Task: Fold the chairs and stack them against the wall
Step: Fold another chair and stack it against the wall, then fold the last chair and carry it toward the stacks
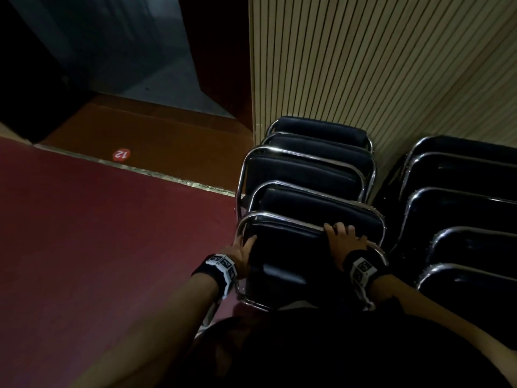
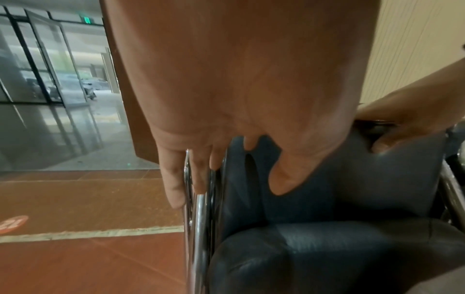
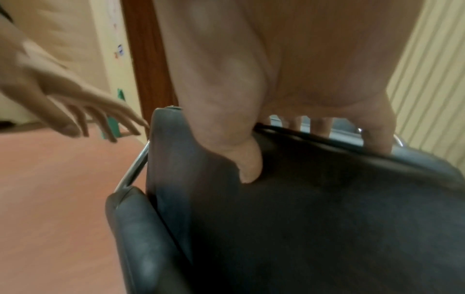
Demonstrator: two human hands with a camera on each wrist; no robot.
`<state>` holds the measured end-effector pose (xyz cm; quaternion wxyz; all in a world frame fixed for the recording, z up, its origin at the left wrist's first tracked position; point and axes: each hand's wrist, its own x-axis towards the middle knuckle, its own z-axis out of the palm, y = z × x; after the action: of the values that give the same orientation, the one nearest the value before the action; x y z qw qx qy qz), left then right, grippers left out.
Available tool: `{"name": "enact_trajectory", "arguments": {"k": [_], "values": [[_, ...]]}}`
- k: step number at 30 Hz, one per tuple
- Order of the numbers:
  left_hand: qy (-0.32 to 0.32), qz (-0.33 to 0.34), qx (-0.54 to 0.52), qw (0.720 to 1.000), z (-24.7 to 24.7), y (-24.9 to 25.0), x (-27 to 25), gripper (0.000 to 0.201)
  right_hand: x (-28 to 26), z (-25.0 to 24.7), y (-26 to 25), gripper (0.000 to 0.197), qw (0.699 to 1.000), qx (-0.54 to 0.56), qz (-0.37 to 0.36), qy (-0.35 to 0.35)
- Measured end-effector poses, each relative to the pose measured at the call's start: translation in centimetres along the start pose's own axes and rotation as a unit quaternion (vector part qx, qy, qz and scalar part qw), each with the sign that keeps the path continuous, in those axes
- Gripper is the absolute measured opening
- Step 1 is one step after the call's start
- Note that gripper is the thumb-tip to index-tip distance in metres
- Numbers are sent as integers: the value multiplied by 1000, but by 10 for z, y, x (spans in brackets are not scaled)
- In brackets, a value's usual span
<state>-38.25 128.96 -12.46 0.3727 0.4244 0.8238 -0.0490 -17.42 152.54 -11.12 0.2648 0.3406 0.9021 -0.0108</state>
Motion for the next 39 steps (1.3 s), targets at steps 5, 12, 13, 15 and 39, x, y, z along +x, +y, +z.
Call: {"name": "enact_trajectory", "arguments": {"k": [5,12,13,15,39], "values": [[-16,54,19,998,-9,-1,12,76,-12,9,-5,94,999,14,11,29],[-93,144,127,977,-39,-5,20,48,-41,-7,-38,57,990,63,67,110],[-99,161,137,972,-44,-7,19,49,-47,-8,-45,48,986,83,62,129],[-114,196,164,960,-51,-8,17,40,-63,-12,-62,29,975,156,71,144],[-184,512,491,680,243,100,-237,29,-559,222,-277,26,684,524,507,10]]}}
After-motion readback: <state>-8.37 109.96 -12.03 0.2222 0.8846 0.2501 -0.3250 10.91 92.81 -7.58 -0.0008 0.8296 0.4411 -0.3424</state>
